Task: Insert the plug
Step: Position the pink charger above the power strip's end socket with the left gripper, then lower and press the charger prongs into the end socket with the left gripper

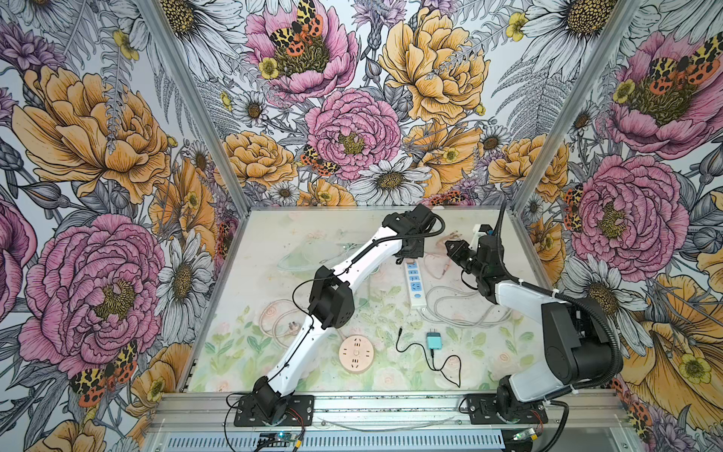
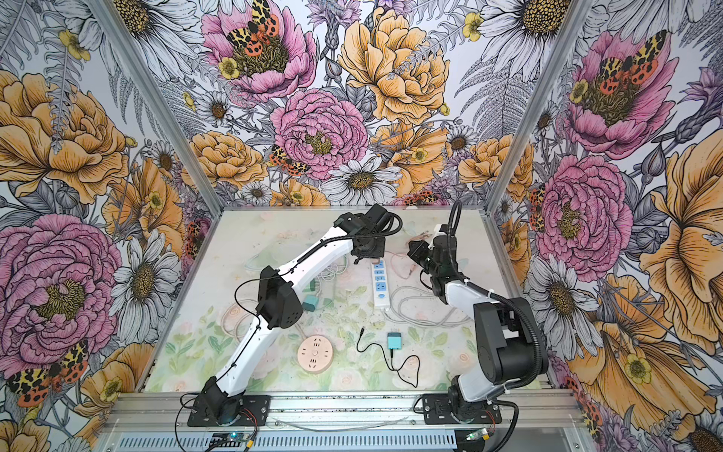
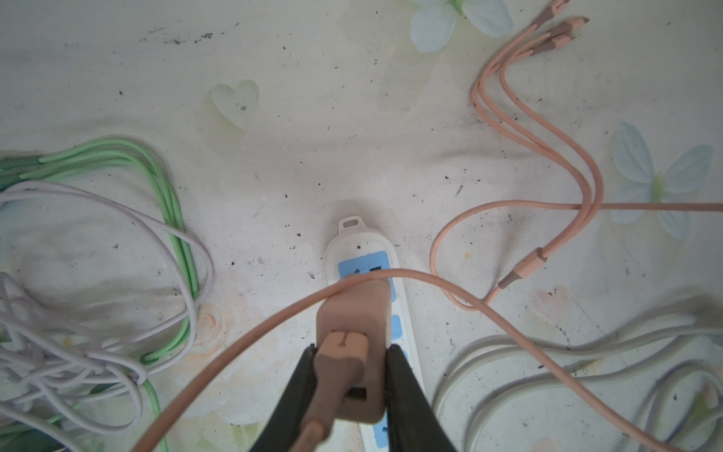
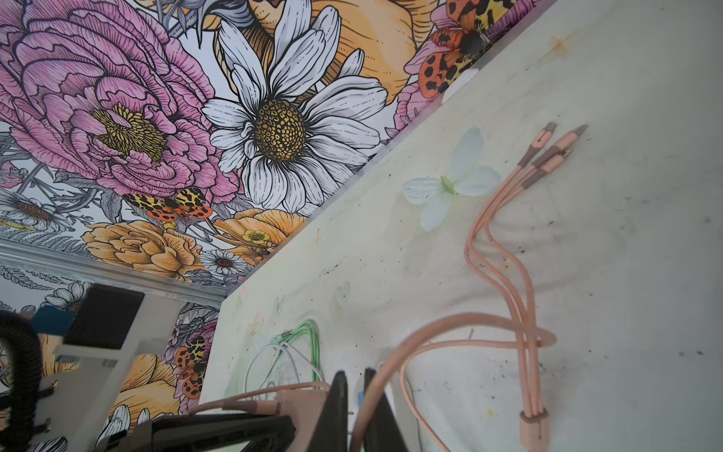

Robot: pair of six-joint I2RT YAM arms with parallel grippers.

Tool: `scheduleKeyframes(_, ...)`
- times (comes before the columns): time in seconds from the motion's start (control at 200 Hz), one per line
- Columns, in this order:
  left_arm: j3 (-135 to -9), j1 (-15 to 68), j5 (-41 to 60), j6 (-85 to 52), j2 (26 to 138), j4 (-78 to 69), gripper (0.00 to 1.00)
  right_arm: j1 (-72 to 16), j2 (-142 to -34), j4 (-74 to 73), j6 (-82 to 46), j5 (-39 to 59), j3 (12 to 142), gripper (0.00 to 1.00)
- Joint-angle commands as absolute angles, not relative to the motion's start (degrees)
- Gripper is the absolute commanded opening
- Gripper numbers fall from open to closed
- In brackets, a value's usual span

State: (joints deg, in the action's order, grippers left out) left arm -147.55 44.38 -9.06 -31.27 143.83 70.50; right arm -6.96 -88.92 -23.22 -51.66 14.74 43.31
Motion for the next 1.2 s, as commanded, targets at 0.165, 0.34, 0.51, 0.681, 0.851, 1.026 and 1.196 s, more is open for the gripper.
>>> scheduleKeyframes(0.165,-149.7,45.5,-11.6,-36.6,146.7,70.0,0.0,-8.1,-89.9,-25.3,-50.7,11.9,41.9,0.12)
scheduleKeyframes(0.34,-151.7,45.8,-11.1,-38.3,148.1,70.0,0.0,-8.4,-89.4,-25.8,-50.2,11.2,40.9,0.12)
scheduleKeyframes(0.51,-151.5,46.1,-10.8,-39.5,149.1,70.0,0.0,-8.4,-89.3,-26.3,-50.3,11.0,39.8,0.12)
scheduleKeyframes(0.681,-150.6,46.6,-15.3,-40.3,148.4,70.0,0.0,-8.4,-89.4,-27.6,-50.4,11.5,38.9,0.12)
scheduleKeyframes(0.851,-148.7,46.1,-16.3,-40.7,147.3,70.0,0.0,-8.4,-89.0,-27.8,-50.5,11.3,38.4,0.13)
scheduleKeyframes(1.026,-148.7,46.1,-16.6,-41.2,147.7,70.0,0.0,-8.4,-89.7,-28.6,-50.7,11.5,38.3,0.13)
scheduleKeyframes(1.196,-150.1,46.1,-17.5,-41.9,148.8,70.0,0.0,-8.4,-91.1,-29.9,-51.4,12.1,38.2,0.13)
